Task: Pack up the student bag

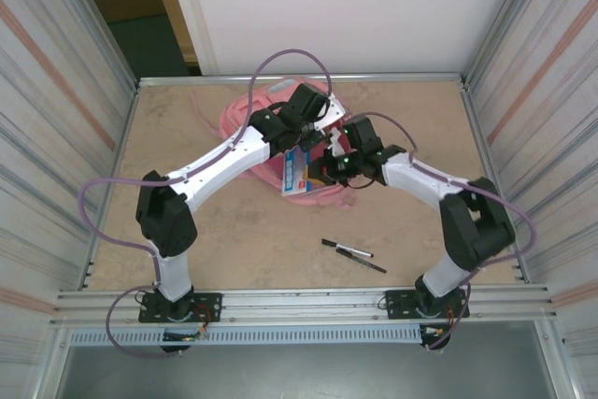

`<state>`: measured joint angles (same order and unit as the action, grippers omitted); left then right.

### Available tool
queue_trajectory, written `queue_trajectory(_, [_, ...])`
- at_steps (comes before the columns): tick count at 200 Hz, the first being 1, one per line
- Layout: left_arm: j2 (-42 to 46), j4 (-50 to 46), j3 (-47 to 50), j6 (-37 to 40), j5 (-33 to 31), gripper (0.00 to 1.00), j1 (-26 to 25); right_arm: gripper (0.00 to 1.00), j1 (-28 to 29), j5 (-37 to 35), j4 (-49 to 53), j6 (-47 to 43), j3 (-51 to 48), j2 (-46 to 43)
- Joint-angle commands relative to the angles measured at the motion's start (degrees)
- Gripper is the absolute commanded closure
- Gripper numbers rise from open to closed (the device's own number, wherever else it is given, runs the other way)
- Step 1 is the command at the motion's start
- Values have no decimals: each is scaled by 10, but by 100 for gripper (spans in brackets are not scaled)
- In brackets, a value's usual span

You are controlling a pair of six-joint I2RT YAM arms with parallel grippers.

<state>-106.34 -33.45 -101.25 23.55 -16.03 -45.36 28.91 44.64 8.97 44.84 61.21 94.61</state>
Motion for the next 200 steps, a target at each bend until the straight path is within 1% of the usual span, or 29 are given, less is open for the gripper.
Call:
queue_trajectory(1, [64, 21, -16, -19, 52, 100, -5, 98, -6, 115, -8, -36, 71, 84])
queue_trajectory(16, [72, 19, -11, -20, 51, 100, -5, 96, -2, 142, -1, -48, 117, 137])
queue_trajectory(32, [79, 28, -3, -14, 52, 100, -5, 93, -2, 121, 29, -78, 157, 172])
queue_trajectory(45, [83, 27, -2, -17, 58, 100, -5, 87, -9, 83, 55, -96, 181, 193])
queue_trajectory(55, [85, 23, -2, -20, 64, 100, -5, 82, -14, 38, 73, -108, 194, 206])
queue_trajectory(64, [89, 24, 2, -21, 69, 100, -5, 78, -20, 4, 79, -108, 199, 215])
queue_trajectory(76, [93, 34, 14, -20, 71, 100, -5, 70, -27, -22, 75, -104, 199, 225])
queue_trajectory(85, [96, 42, 24, -20, 68, 100, -5, 68, -31, -44, 71, -101, 194, 226])
queue_trajectory(103, [95, 39, 30, -20, 65, 100, -5, 66, -37, -88, 54, -97, 166, 206])
queue_trajectory(119, [97, 40, 43, -19, 64, 100, -3, 63, -44, -104, 23, -81, 131, 178])
queue_trajectory(129, [99, 47, 55, -22, 65, 100, 1, 60, -51, -106, 9, -59, 110, 157])
queue_trajectory(142, [97, 51, 60, -34, 72, 100, 6, 58, -60, -97, 6, -8, 86, 135])
queue_trajectory(157, [94, 51, 59, -45, 82, 100, 11, 56, -57, -87, -7, 46, 50, 106])
queue_trajectory(173, [92, 53, 59, -47, 86, 100, 12, 52, -49, -106, -2, 81, 16, 68])
queue_trajectory(200, [83, 54, 55, -59, 83, 100, 12, 51, -37, -157, 11, 128, -38, -2])
